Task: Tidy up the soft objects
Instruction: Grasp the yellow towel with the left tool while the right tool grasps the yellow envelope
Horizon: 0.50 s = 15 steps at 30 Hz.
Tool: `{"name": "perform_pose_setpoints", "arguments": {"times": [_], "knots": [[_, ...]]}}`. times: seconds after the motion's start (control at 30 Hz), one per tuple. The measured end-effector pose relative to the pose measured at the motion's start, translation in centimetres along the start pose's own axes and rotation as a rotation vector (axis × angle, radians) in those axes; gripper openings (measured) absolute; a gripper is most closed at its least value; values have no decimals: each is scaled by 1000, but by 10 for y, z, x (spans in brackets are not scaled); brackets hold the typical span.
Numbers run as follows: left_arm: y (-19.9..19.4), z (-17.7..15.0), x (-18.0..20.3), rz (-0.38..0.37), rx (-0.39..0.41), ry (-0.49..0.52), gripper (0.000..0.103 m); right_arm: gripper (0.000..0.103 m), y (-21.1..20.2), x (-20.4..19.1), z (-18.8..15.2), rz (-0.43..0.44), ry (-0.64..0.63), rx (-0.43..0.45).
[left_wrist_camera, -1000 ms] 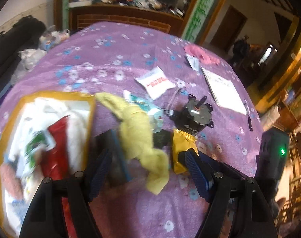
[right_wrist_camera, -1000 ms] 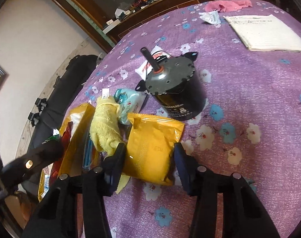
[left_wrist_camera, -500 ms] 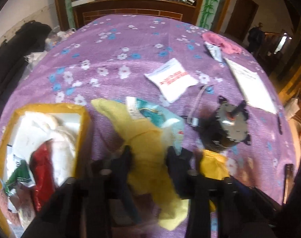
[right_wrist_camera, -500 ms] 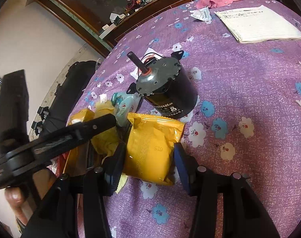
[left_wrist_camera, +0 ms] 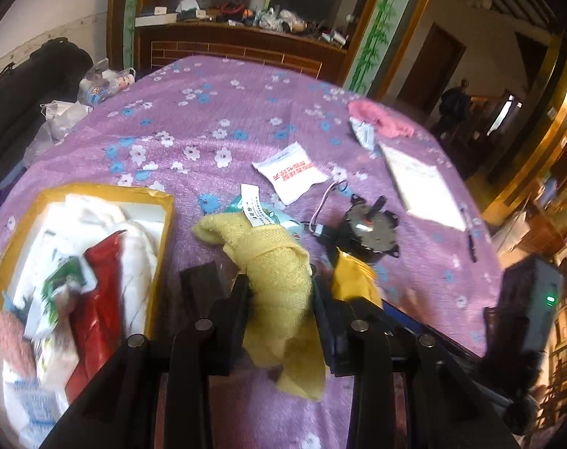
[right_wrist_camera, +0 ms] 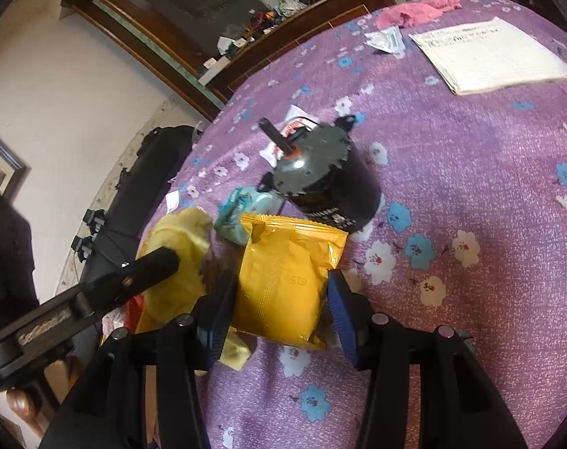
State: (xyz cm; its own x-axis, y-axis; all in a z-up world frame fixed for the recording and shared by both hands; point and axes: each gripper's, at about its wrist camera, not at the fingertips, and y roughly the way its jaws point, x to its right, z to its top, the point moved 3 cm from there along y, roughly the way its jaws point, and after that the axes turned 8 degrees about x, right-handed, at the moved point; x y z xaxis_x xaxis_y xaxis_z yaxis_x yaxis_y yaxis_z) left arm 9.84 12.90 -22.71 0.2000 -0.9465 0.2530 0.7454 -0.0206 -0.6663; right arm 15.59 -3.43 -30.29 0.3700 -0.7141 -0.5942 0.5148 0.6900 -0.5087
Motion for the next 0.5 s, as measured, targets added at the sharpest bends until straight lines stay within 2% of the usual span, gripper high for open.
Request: {"name": "perform_pose_setpoints", "arguments": {"times": [0.17, 0.5], "knots": [[-31, -4, -4, -53, 43, -49, 35, 48, -3, -6, 0, 23, -13, 17], [-71, -13, -18, -93, 89, -114, 35, 48, -8, -15, 1, 44, -54, 53]]}}
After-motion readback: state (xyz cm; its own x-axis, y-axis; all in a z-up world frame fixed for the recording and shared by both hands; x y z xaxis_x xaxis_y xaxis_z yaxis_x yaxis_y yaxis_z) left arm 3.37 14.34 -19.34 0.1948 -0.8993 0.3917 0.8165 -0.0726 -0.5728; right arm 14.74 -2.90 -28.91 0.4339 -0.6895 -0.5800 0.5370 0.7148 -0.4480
